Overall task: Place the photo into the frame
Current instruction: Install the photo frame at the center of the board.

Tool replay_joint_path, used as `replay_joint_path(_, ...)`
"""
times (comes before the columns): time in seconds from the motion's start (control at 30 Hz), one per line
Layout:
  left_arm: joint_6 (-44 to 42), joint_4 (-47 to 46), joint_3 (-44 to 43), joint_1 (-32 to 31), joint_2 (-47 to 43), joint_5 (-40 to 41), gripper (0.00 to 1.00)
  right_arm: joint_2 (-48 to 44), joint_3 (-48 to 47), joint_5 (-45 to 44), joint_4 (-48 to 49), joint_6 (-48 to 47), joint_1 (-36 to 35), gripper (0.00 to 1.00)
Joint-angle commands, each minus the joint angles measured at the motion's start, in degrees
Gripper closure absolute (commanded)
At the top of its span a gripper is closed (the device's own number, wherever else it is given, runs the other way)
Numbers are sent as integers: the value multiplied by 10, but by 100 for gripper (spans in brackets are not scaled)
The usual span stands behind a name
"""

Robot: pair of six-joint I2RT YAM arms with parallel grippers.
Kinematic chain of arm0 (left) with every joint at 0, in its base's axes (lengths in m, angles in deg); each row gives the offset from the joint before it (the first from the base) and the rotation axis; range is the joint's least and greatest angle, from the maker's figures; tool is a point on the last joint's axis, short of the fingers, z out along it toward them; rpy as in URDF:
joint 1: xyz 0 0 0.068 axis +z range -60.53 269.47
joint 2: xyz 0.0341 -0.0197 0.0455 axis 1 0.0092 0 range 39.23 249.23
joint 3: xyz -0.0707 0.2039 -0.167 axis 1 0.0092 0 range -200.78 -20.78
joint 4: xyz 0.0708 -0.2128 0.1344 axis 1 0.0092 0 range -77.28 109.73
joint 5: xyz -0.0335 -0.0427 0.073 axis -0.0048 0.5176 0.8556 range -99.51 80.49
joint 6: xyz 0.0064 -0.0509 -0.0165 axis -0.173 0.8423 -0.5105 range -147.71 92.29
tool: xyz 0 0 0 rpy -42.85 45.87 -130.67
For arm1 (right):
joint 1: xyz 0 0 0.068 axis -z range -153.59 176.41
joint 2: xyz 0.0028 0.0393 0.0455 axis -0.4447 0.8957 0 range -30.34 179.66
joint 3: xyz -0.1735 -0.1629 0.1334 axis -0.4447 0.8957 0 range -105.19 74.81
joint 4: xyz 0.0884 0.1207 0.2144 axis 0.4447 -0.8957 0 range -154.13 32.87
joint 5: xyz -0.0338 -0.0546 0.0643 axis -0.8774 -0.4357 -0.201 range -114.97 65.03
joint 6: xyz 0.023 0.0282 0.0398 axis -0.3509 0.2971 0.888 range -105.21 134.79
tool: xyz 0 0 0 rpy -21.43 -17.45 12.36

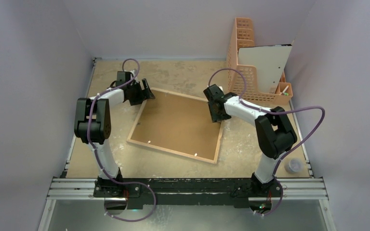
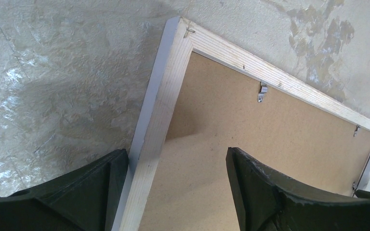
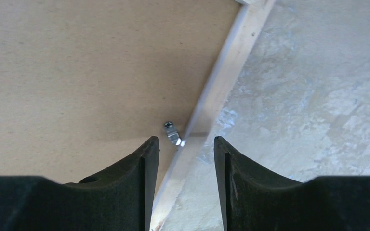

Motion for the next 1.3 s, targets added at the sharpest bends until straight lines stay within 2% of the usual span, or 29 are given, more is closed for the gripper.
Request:
replay_joint_path(0.0,-11,29,-4,-6,15,16,22,-9,-8,-50,-35,34,2,51)
replay_joint_path(0.33,-10,35,-4,-6,12,26,22,-7,26,22,-3,20,12,52)
replay_joint_path(0.57,-10,36,-5,-6,12,30,23,4,32,7,5,19,15,62)
replay_joint_path(0.9,-12,36,-4,-6,15,27,23,37,24,-23,32,20,14,60)
replay_joint_path(1.0,-14,35,-4,-6,15,24,23,43,29,-21,43,13,15,68)
replay_joint_path(1.13,-16,34,-3,-7,18,19,23,46,38,-21,63,6,15,88)
replay_joint_path(1.27,-17,34,-4,-10,20,19,23,43,40,-21,73,4,14,95)
